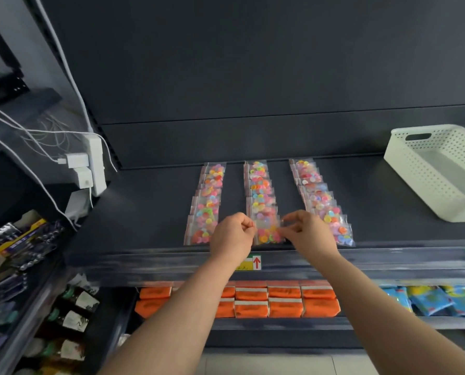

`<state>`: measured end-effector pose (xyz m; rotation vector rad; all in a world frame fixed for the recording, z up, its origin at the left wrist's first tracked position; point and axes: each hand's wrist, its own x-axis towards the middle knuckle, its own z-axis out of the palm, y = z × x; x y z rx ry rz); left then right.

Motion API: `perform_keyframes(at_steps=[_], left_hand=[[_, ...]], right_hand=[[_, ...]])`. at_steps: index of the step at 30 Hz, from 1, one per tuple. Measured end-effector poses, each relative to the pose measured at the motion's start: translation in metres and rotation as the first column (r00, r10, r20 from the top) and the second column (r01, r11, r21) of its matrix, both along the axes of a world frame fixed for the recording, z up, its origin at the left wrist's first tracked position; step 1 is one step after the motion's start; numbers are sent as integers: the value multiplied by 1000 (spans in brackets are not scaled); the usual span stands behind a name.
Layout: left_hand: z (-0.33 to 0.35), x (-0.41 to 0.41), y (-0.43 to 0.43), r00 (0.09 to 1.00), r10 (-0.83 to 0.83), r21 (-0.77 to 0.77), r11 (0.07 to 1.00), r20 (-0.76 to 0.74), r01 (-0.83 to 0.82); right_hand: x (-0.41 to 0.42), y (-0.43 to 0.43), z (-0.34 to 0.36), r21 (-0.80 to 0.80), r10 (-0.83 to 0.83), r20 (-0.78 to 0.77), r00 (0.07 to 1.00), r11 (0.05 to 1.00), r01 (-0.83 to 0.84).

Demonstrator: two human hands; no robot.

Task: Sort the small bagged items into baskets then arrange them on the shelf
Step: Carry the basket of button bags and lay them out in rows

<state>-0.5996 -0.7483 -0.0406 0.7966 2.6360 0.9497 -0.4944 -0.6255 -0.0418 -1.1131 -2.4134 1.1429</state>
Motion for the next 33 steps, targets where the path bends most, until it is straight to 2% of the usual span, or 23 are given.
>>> perform_keyframes(at_steps=[7, 12, 17, 22, 27, 33], left_hand=[[-9, -2, 7, 999, 17, -129, 991, -39, -22], [-10, -3, 10, 998, 51, -182, 982, -30, -55], [-11, -3, 8, 998, 68, -148, 987, -18, -70], [-8, 0, 7, 999, 37, -128, 991, -8, -37], [-9, -1, 6, 999, 33, -150, 988, -6, -33], [-6, -2, 6, 999, 32, -127, 991, 7, -31]], right_hand=[[1, -1, -7, 95, -1, 67, 998, 995, -5], [0, -2, -7, 108, 10, 82, 997, 994, -19], [1, 0, -8, 94, 50, 61, 997, 994, -56], [-2, -1, -10, 89, 15, 36, 999, 996, -18], [-4, -2, -10, 120, 8, 69, 998, 993, -17], [-6, -1, -9, 87, 24, 84, 996, 996, -31]])
